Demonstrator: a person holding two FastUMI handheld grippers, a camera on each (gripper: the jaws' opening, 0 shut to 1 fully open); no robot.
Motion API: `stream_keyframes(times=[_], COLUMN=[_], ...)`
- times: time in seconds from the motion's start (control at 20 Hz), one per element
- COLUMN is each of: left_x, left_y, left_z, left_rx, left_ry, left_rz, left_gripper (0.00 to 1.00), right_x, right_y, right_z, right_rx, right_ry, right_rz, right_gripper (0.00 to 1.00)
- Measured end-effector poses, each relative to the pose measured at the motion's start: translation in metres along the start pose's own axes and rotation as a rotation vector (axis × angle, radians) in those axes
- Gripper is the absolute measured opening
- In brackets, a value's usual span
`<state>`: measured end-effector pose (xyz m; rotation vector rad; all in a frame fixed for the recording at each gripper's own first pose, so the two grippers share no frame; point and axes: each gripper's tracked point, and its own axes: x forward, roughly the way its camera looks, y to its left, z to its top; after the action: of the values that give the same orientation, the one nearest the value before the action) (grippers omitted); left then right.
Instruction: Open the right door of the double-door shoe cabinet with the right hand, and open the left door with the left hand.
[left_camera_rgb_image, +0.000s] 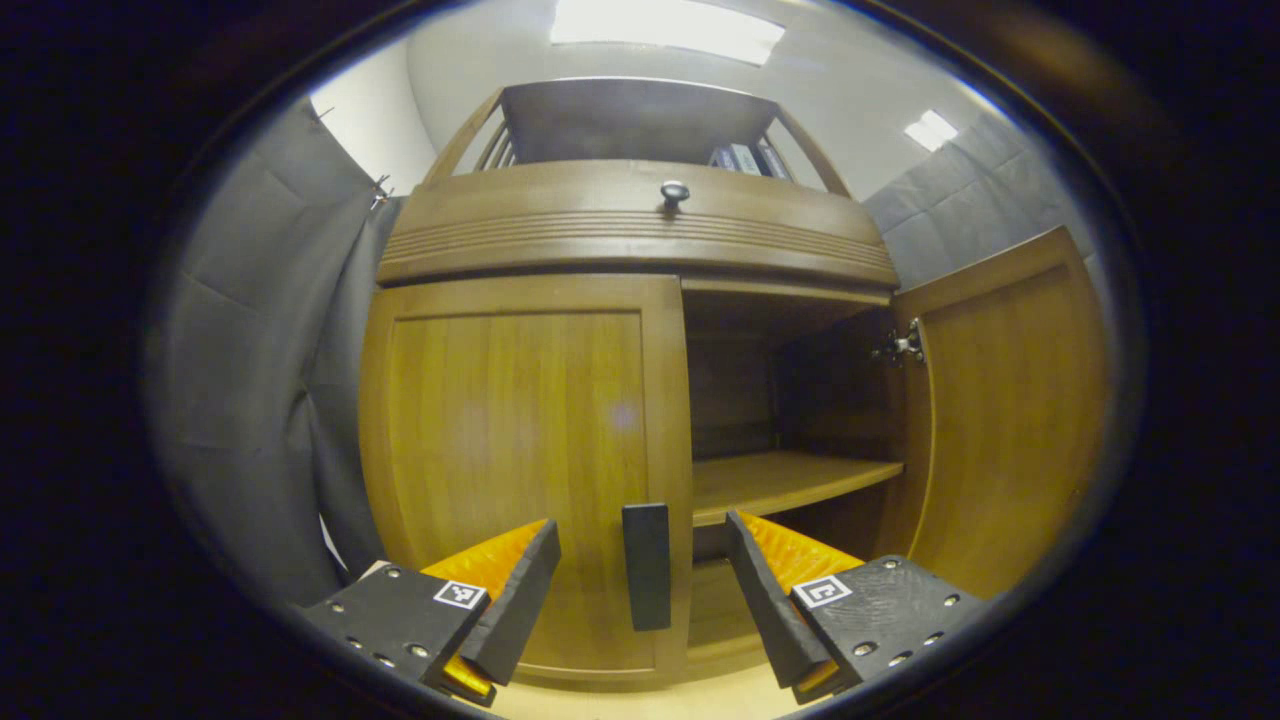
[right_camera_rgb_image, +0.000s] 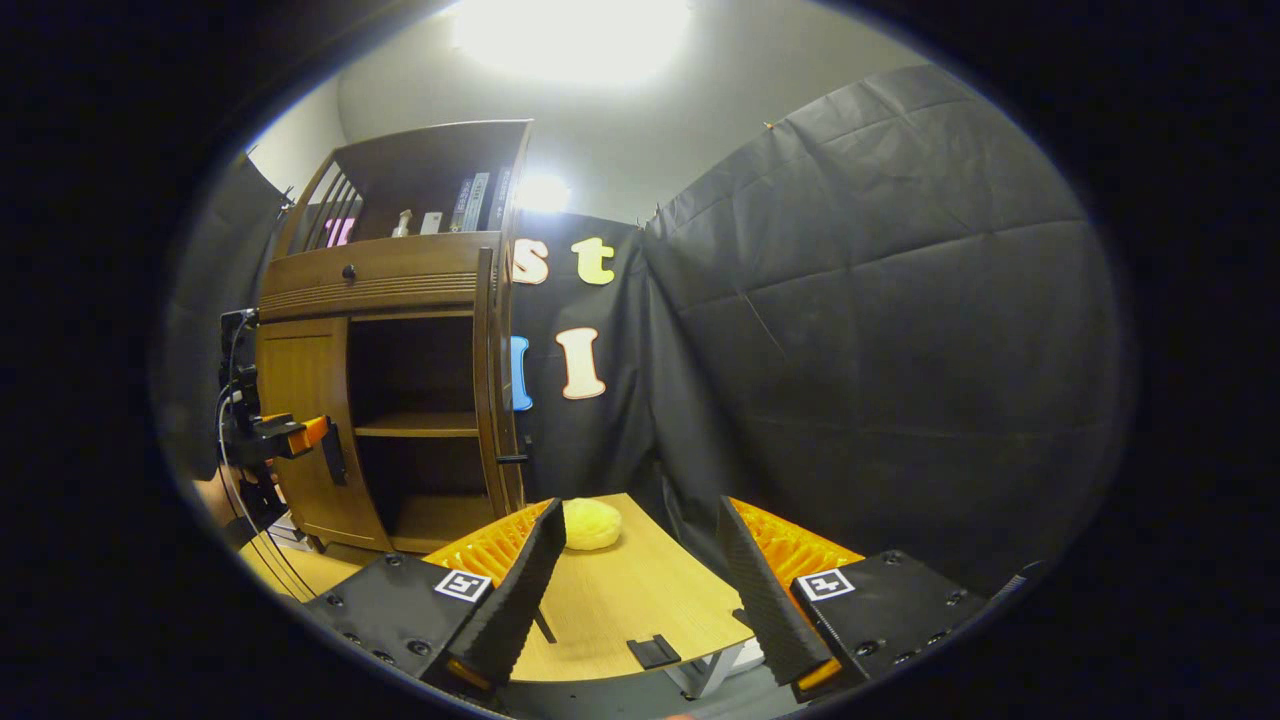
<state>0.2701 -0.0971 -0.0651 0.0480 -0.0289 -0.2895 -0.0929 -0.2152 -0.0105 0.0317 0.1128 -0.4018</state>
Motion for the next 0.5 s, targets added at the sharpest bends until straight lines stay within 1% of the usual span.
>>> stream_keyframes(times=[0.3, 0.5], left_x=[0.027, 0.042], left_y=[-0.003, -0.004], left_z=[-0.027, -0.046], left_rx=[0.013, -0.018], left_ry=[0.037, 0.075], left_rz=[0.018, -0.005], left_gripper=[0.95, 0.83], right_x=[-0.006, -0.009], right_y=[0.000, -0.003], right_z=[-0.002, -0.008], right_rx=[-0.005, -0.005], right_ry=[0.008, 0.022], right_rz=[-0.009, -0.009], right_gripper=[0.95, 0.95])
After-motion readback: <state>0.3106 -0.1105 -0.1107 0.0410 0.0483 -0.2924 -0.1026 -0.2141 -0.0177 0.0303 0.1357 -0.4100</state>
